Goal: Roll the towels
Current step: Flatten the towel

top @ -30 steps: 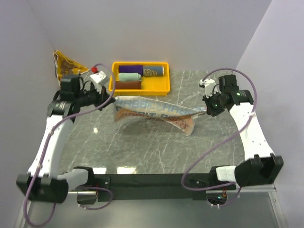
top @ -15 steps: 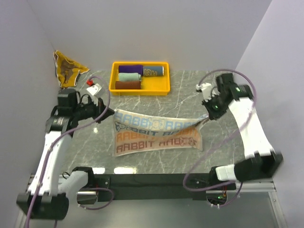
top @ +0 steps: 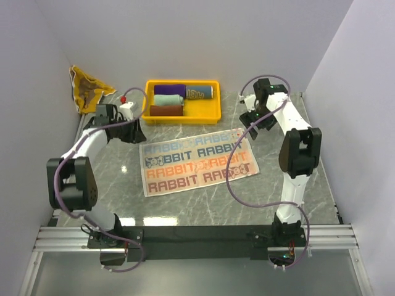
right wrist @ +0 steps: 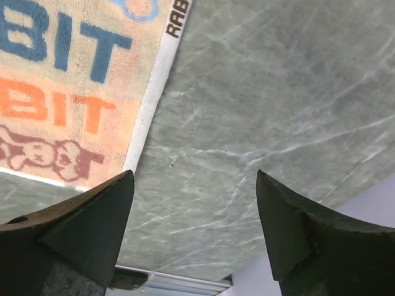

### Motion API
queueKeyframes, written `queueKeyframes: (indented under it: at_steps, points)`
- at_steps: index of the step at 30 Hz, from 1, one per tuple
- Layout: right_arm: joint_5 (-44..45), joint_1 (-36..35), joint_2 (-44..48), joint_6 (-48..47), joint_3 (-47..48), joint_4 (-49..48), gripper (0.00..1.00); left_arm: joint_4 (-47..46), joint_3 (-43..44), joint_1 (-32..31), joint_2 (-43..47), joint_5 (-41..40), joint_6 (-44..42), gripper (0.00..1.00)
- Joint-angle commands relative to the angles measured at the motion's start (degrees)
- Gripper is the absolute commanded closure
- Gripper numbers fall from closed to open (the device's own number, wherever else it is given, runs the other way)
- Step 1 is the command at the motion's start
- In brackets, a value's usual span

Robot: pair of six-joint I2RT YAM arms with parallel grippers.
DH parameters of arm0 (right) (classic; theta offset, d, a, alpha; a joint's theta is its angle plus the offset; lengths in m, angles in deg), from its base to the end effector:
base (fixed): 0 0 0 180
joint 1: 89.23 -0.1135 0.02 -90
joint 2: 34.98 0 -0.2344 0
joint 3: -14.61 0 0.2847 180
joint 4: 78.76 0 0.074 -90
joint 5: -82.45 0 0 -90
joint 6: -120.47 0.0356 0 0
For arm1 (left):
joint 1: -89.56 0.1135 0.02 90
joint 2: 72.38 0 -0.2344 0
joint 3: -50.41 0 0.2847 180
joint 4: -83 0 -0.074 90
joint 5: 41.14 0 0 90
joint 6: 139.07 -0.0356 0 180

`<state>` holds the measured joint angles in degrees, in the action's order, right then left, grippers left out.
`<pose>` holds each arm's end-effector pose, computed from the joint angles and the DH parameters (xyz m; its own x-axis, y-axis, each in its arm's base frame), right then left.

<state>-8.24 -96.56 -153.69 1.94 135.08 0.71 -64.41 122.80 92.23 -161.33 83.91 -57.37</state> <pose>0.4368 0.0566 0.2207 -0.7893 -0.5830 -0.1926 -0.5772 0.8115 -0.0913 0.3566 -0.0038 0.1887 -0.6990 0.0857 -0.7099 0.4426 0.8316 -0.3354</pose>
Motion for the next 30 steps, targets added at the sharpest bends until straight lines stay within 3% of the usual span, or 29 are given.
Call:
queueKeyframes:
  at_steps: [1,5,8,9,12,15,23,30]
  points:
    - [0.87,1.70,6.38,2.52,-2.38,-1.39,0.12,2.58,8.58,2.06,-3.15,-1.56,-1.54,0.51]
    - [-10.10,3.38,12.61,2.96,-7.49,1.59,0.21,10.42,8.08,2.24,-0.80,0.02,-4.18,0.46]
    - [-14.69,2.15,15.17,2.96,-15.21,0.64,0.41,11.65,3.08,1.37,4.12,4.76,-5.15,0.50]
    - [-15.13,1.54,15.35,3.31,-18.98,-0.06,0.53,12.96,2.10,0.76,4.83,5.29,-4.72,0.52]
    - [-16.53,-0.05,14.22,4.71,-23.74,-2.00,0.70,17.79,-1.24,-2.41,4.66,8.89,-4.18,0.68]
    - [-18.47,-0.58,12.20,5.77,-26.21,-3.58,0.78,19.47,-4.41,-6.36,3.08,8.73,-2.70,0.80]
    - [-13.90,-1.36,6.84,7.43,-32.11,-7.54,0.78,23.96,-0.21,-7.43,-7.37,-0.58,-3.31,0.88]
    - [-16.53,-7.86,8.23,9.20,-37.11,-8.42,0.78,24.23,4.89,-6.63,-17.13,-8.50,-4.71,0.91]
